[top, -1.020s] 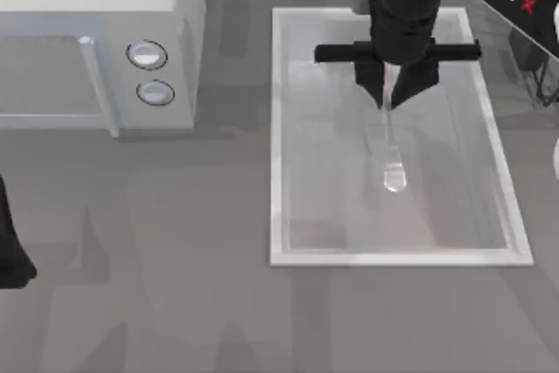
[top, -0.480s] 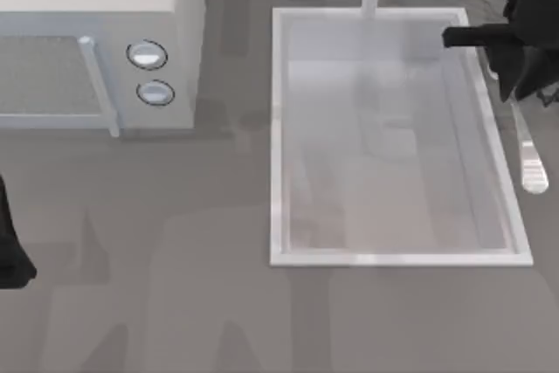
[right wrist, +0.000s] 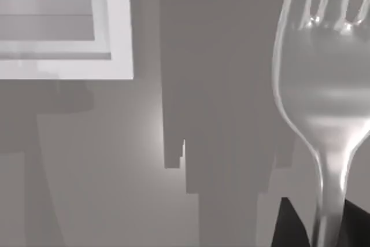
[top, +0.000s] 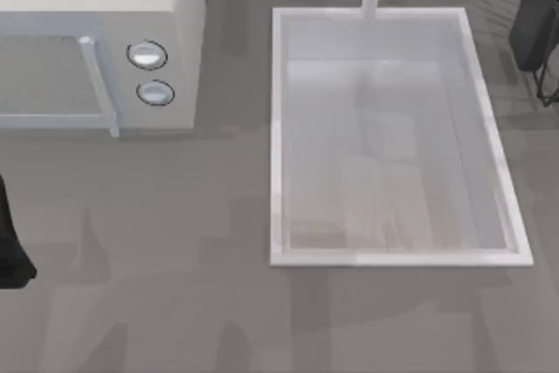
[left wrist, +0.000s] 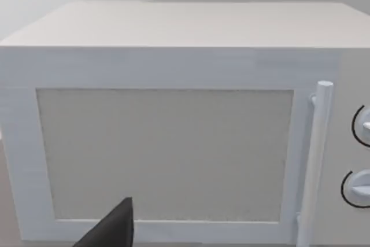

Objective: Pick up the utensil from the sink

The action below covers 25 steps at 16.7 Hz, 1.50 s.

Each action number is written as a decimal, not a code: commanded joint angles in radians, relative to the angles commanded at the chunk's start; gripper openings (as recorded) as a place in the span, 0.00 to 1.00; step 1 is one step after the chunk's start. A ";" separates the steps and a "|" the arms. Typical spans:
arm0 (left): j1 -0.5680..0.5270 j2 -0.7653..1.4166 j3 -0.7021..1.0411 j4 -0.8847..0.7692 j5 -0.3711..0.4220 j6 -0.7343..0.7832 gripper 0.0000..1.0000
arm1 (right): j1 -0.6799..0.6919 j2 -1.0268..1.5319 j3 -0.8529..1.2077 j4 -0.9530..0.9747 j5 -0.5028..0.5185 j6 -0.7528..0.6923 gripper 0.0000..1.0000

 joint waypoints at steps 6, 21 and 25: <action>0.000 0.000 0.000 0.000 0.000 0.000 1.00 | -0.014 -0.025 -0.027 0.000 0.000 -0.017 0.00; 0.000 0.000 0.000 0.000 0.000 0.000 1.00 | -0.014 0.053 -0.385 0.439 -0.001 -0.013 0.00; 0.000 0.000 0.000 0.000 0.000 0.000 1.00 | -0.014 0.053 -0.385 0.439 -0.001 -0.013 0.15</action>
